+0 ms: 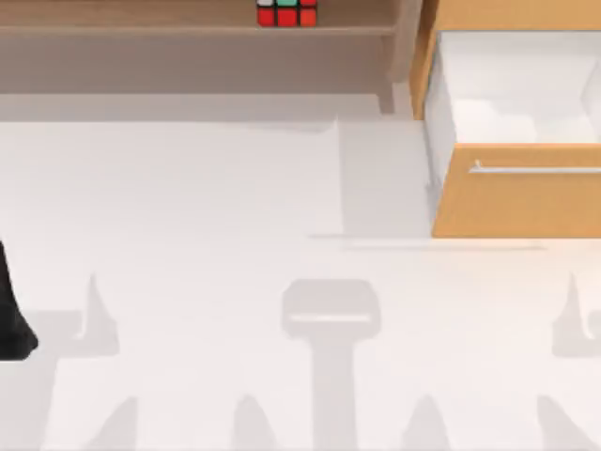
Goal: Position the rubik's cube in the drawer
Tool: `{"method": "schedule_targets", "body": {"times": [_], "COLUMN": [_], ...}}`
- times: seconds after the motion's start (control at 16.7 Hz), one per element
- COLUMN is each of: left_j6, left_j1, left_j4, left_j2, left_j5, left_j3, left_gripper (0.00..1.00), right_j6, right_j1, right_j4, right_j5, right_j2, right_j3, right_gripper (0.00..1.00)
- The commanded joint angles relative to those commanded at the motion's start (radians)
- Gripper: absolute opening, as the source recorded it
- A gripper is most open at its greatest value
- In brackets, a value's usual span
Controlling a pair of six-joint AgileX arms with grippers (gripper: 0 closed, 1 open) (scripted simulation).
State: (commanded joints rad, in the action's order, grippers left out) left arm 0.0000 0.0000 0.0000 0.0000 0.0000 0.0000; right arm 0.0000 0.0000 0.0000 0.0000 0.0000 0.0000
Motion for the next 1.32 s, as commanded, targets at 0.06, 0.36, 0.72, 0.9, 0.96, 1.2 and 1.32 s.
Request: {"method": "schedule_targets", "body": {"times": [0.06,0.36,0.72,0.9,0.96,1.2,1.32], "left_j6": [0.0,0.0,0.0,0.0,0.0,0.0,0.0], "left_j1": [0.0,0.0,0.0,0.0,0.0,0.0,0.0], "left_j4": [0.0,0.0,0.0,0.0,0.0,0.0,0.0], "left_j2": [0.0,0.0,0.0,0.0,0.0,0.0,0.0], "left_j5": [0.0,0.0,0.0,0.0,0.0,0.0,0.0], "left_j3": [0.0,0.0,0.0,0.0,0.0,0.0,0.0], "left_gripper": [1.0,1.0,1.0,1.0,1.0,1.0,1.0], "right_j6": [0.0,0.006,0.019,0.024,0.025,0.026,0.025], "right_j1": [0.0,0.045,0.201,0.303,0.338,0.483,0.551], "right_j4": [0.0,0.034,0.173,0.27,0.305,0.443,0.509], "right_j5": [0.0,0.038,0.203,0.315,0.354,0.506,0.576], "right_j2": [0.0,0.102,0.566,0.899,1.017,1.484,1.693], "right_j3": [0.0,0.077,0.382,0.587,0.659,0.943,1.078], "right_gripper": [1.0,1.0,1.0,1.0,1.0,1.0,1.0]}}
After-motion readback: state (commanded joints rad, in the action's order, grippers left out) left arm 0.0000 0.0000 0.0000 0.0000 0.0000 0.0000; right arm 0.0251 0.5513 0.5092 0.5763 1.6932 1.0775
